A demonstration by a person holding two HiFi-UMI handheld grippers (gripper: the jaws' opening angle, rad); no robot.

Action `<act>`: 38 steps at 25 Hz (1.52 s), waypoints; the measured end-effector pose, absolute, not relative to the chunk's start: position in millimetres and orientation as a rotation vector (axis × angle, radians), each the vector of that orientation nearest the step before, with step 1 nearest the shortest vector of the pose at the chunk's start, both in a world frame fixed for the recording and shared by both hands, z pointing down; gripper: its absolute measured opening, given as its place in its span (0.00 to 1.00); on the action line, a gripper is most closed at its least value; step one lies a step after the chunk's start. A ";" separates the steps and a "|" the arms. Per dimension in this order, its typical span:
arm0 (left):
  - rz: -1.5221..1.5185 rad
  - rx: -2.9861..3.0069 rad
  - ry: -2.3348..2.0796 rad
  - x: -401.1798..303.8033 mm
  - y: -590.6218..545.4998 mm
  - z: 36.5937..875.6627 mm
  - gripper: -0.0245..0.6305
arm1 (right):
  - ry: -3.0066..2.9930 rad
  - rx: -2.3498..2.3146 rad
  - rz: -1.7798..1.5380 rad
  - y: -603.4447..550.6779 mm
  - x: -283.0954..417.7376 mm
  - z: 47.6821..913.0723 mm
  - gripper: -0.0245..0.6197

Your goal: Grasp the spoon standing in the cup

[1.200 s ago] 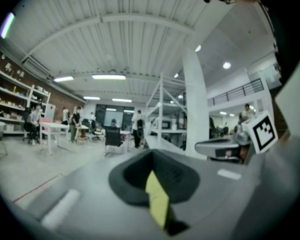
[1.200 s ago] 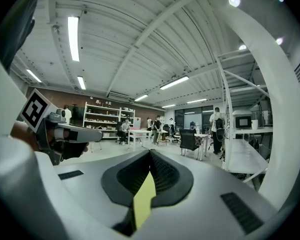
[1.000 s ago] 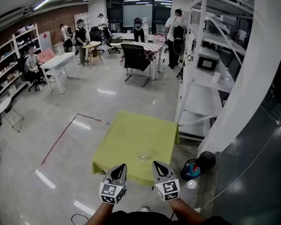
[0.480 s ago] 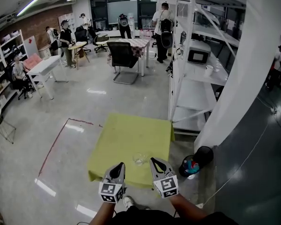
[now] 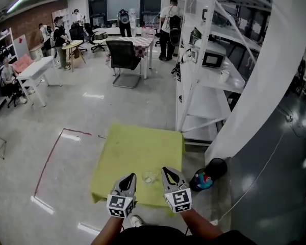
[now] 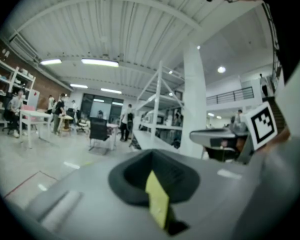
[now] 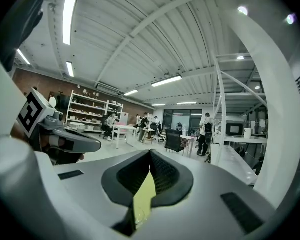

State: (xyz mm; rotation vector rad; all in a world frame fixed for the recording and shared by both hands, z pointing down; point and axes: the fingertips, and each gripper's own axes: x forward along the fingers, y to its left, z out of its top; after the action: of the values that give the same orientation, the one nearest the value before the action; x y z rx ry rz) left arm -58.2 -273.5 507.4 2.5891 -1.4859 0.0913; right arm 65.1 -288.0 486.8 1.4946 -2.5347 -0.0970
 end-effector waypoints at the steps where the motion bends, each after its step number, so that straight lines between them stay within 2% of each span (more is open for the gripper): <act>1: 0.092 2.588 -1.473 -59.8 -277.0 509.4 0.05 | -2.532 1.494 -0.097 -290.4 62.2 487.8 0.05; 12: 0.150 2.621 -1.379 -83.0 -307.5 539.0 0.05 | -2.510 1.553 -0.111 -321.8 37.5 489.0 0.05; 33: 0.247 2.345 -1.365 -43.7 -304.1 633.9 0.05 | -2.475 1.372 0.067 -338.0 60.1 568.2 0.05; 34: 0.254 2.322 -1.361 -42.1 -302.9 640.9 0.08 | -2.481 1.359 0.070 -338.5 59.2 571.0 0.05; 36: 0.257 2.269 -1.342 -37.9 -301.3 654.6 0.22 | -2.488 1.336 0.084 -339.2 58.2 577.3 0.05; 38: 0.250 2.218 -1.329 -33.5 -301.5 666.1 0.24 | -2.490 1.315 0.102 -339.3 57.4 585.4 0.05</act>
State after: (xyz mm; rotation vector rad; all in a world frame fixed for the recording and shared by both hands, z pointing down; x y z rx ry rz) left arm -33.5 -301.5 666.1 2.2178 -1.3290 0.2503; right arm 57.4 -339.3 585.4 1.3151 -2.4905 0.1024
